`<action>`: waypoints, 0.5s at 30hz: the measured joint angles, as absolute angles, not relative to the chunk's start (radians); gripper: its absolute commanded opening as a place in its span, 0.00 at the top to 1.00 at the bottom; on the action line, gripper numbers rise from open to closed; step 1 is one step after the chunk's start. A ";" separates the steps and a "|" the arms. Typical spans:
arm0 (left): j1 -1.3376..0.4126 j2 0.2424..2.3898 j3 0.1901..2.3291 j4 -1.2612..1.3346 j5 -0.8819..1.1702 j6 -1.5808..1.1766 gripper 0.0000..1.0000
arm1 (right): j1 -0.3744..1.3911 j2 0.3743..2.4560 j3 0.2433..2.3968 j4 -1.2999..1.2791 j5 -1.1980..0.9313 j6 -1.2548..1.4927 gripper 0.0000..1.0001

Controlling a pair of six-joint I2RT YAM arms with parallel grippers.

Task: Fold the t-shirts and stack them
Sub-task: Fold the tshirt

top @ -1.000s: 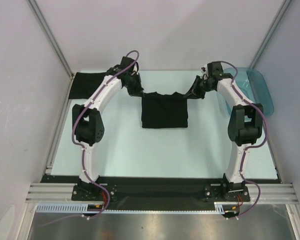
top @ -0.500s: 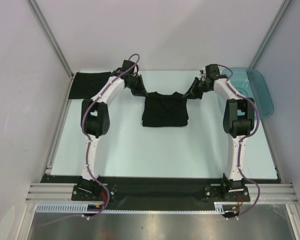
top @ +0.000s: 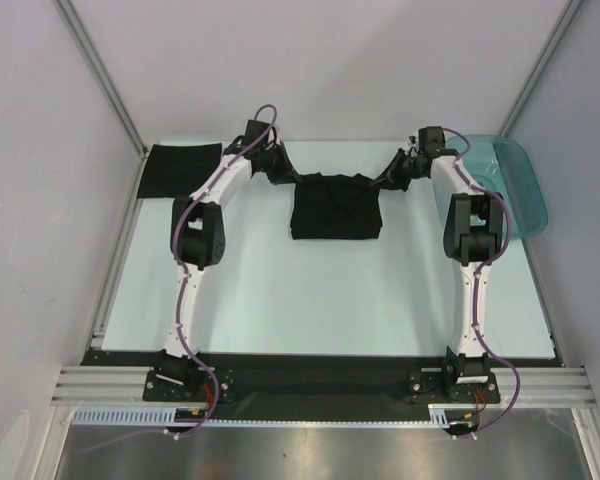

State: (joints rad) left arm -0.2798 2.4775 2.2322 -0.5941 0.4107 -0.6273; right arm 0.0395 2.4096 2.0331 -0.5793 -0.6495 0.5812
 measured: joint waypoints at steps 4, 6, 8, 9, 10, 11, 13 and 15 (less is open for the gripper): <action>-0.268 2.515 2.254 -0.549 0.420 -0.661 0.98 | 0.030 2.446 2.084 -0.562 -0.645 0.603 0.99; -0.263 2.536 2.266 -0.521 0.424 -0.686 0.86 | 0.027 2.454 2.099 -0.550 -0.641 0.617 0.99; -0.260 2.550 2.277 -0.506 0.423 -0.698 0.80 | 0.024 2.462 2.115 -0.538 -0.640 0.629 0.95; -0.258 2.561 2.289 -0.493 0.422 -0.702 0.76 | 0.022 2.466 2.123 -0.530 -0.636 0.636 0.92; -0.257 2.568 2.299 -0.485 0.421 -0.707 0.69 | 0.021 2.472 2.130 -0.522 -0.632 0.641 0.88; -0.255 2.574 2.308 -0.476 0.419 -0.708 0.55 | 0.020 2.477 2.136 -0.514 -0.626 0.649 0.86; -0.252 2.581 2.333 -0.466 0.404 -0.711 0.34 | 0.018 2.485 2.138 -0.490 -0.611 0.664 0.71; -0.250 2.580 2.347 -0.451 0.372 -0.708 0.31 | 0.016 2.492 2.140 -0.467 -0.594 0.674 0.66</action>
State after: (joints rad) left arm -0.2501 2.5805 2.3474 -0.4507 0.3721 -0.7078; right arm 0.0162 2.4916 2.1399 -0.4675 -0.5938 0.6739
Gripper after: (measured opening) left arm 0.650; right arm 0.285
